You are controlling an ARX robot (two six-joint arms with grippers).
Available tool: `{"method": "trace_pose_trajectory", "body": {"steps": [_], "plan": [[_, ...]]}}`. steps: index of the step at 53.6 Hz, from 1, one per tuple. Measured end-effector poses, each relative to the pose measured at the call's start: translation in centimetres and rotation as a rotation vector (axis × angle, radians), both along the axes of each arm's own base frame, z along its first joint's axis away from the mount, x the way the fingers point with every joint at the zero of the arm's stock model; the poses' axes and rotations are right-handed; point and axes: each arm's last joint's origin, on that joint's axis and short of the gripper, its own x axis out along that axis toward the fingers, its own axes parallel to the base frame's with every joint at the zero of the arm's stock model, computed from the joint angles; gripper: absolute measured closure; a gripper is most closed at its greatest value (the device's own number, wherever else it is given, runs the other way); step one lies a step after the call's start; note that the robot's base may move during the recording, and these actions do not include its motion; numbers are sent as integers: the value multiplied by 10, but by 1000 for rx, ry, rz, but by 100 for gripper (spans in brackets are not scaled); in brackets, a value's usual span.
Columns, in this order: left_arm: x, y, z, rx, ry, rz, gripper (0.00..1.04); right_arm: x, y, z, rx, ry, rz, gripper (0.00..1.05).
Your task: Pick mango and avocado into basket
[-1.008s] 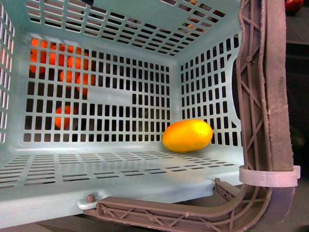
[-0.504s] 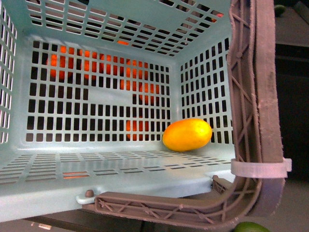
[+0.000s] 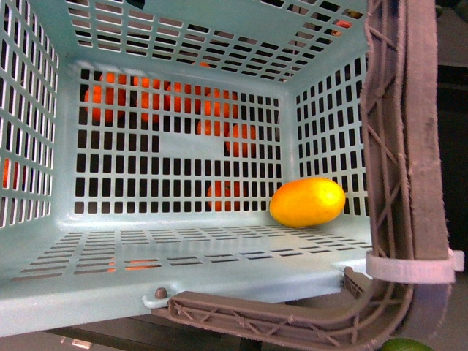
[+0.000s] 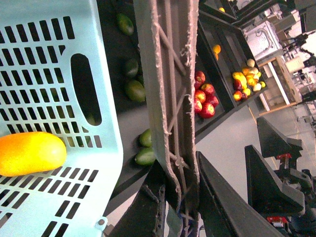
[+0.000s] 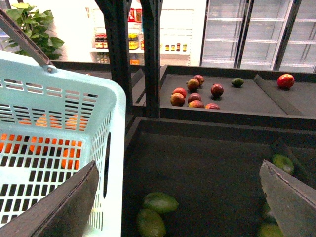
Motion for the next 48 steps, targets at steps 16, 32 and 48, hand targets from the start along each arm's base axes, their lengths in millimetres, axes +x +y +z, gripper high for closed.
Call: {"method": "trace_pose_trajectory", "body": {"steps": [16,32,48], "plan": [[1,1,0,7,-3,26,91,16,-12,7,40,41,-483,8],[0,0,0,0,4,8,91,87,-42,31,37,198,-403,8],[1,1,0,2,1,14,91,158,-82,-25,28,488,-288,8]]}}
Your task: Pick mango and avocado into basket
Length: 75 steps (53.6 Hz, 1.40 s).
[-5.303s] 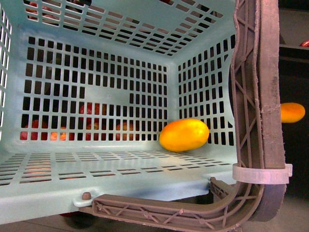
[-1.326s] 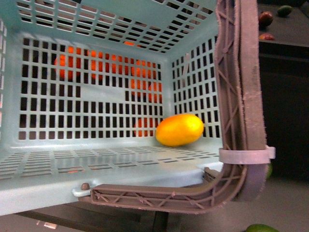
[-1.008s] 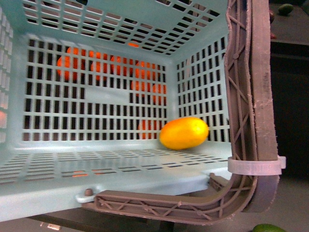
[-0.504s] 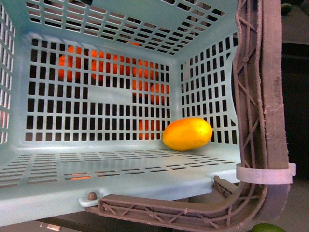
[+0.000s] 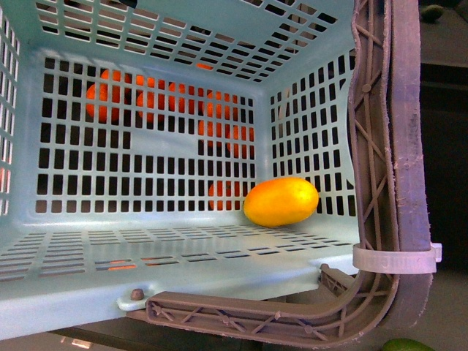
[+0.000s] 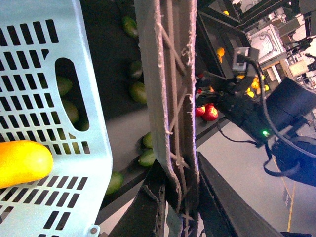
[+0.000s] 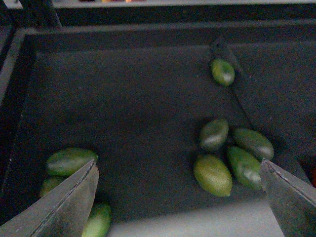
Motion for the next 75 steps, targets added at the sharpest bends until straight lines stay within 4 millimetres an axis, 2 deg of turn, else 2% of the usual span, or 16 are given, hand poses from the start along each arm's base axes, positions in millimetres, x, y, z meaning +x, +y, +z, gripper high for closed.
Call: {"method": "trace_pose_trajectory", "body": {"steps": [7,16,23,33,42,50,60,75], "plan": [[0,0,0,-1,1,-3,91,13,-12,-34,49,116,36,8],[0,0,0,-2,1,-4,91,23,-11,-73,112,235,108,8],[0,0,0,-1,1,-3,91,34,8,-109,139,312,195,8],[0,0,0,-1,1,-3,91,49,35,-143,160,359,288,8],[0,0,0,-1,1,-3,91,54,47,-179,196,435,306,8],[0,0,0,-1,1,-3,91,54,54,-198,240,477,289,8],[0,0,0,-1,1,-3,91,50,64,-213,269,498,255,8],[0,0,0,-1,1,-3,91,52,65,-231,248,482,165,8]]}}
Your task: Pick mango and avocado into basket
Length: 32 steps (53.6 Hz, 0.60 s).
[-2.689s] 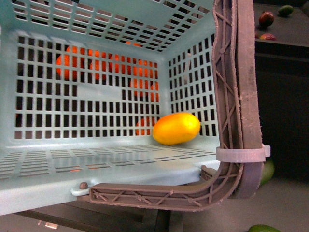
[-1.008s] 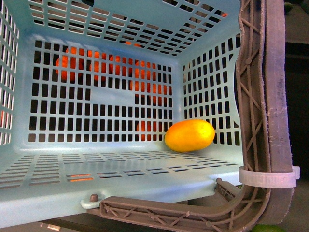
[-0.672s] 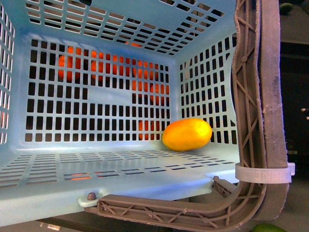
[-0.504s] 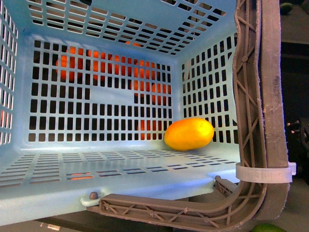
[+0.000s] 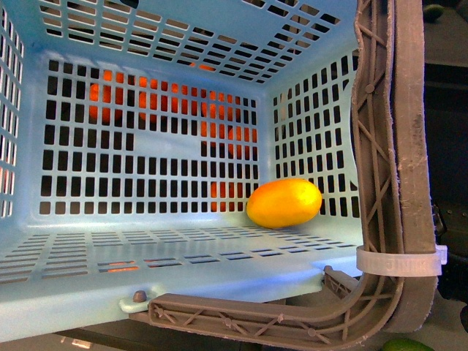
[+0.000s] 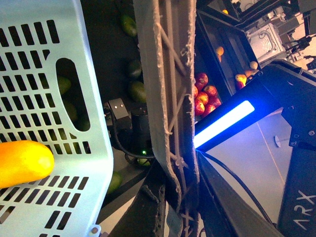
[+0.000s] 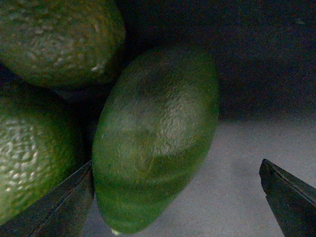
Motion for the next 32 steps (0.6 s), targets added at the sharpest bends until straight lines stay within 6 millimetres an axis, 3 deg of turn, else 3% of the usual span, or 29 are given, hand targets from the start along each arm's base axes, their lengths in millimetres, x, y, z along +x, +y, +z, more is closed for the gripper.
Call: {"method": "trace_pose_trajectory", "body": {"steps": [32], "plan": [[0,0,0,0,0,0,91,33,3,-15,2,-41,-61,8]]}}
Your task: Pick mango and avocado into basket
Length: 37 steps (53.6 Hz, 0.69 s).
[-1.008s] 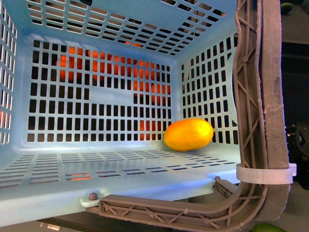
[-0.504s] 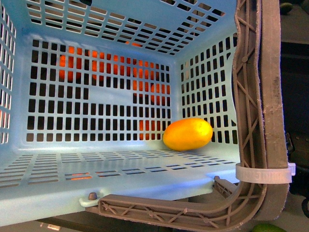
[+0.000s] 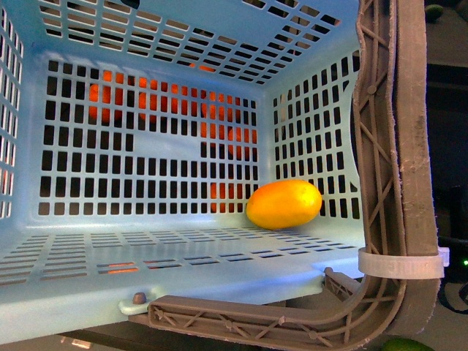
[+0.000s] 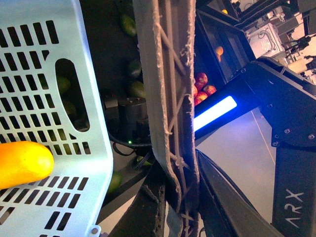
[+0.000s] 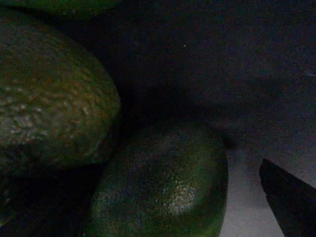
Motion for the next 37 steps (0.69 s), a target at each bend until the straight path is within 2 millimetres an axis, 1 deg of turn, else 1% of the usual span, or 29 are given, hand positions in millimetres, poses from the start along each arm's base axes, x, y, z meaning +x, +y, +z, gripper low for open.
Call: {"method": "trace_pose_trajectory", "body": {"steps": [9,11,15,21,25,27,33,36,37], "plan": [[0,0,0,1,-1,0,91,-1,0,-1,8,0,-5,38],[0,0,0,0,-1,0,91,-2,0,0,14,0,-11,44],[0,0,0,0,0,0,91,-6,-2,4,23,0,-20,46],[0,0,0,0,1,1,91,-11,-9,16,45,-20,-43,47],[0,0,0,0,0,0,91,-13,-19,31,68,-48,-76,47],[0,0,0,0,0,0,91,-14,-27,44,86,-68,-100,47],[0,0,0,0,0,1,91,-15,-54,92,122,-162,-161,47],[0,0,0,0,0,0,91,-15,-64,117,139,-207,-181,47],[0,0,0,0,0,0,91,-15,-66,121,142,-214,-183,47]]}}
